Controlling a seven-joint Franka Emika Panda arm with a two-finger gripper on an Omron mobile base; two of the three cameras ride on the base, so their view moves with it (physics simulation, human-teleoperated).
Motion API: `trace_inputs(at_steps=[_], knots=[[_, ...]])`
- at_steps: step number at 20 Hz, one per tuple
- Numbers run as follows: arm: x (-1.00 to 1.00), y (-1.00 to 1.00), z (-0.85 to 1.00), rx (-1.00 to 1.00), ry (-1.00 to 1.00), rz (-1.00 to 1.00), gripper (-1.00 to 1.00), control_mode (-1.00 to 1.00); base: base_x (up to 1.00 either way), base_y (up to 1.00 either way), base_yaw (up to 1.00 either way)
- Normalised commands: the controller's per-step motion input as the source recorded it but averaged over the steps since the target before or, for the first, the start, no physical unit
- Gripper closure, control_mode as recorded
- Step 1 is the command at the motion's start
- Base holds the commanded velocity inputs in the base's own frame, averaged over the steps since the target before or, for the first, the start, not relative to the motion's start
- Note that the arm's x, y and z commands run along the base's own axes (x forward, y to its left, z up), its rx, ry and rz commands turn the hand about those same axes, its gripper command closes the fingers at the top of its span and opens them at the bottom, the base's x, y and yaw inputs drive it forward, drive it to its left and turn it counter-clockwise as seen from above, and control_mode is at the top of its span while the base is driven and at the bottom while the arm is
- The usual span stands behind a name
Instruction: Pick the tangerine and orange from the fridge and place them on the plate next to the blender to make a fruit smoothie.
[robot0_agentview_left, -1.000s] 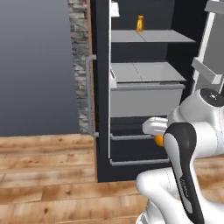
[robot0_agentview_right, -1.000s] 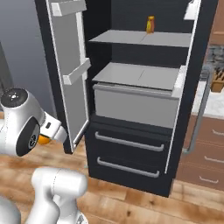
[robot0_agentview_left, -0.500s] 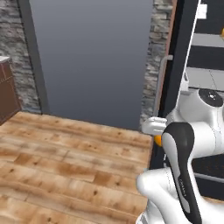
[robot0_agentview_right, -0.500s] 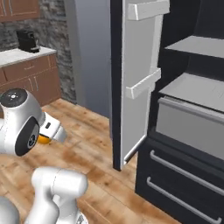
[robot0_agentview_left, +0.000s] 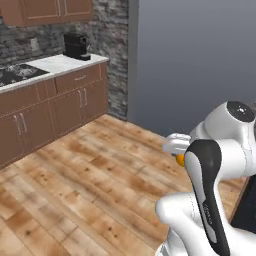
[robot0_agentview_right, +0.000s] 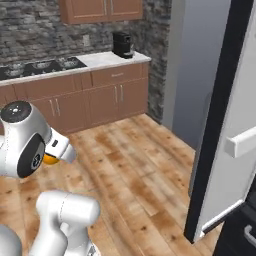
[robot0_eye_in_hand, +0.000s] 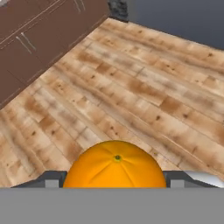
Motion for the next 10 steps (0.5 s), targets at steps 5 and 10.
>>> trace_inputs(at_steps=[5, 10], knots=[[0.0, 0.0, 0.0, 0.0, 0.0, 0.0, 1.0, 1.0, 0.35, 0.31, 0.66], [0.0, 0.0, 0.0, 0.0, 0.0, 0.0, 1.0, 1.0, 0.75, 0.0, 0.64]])
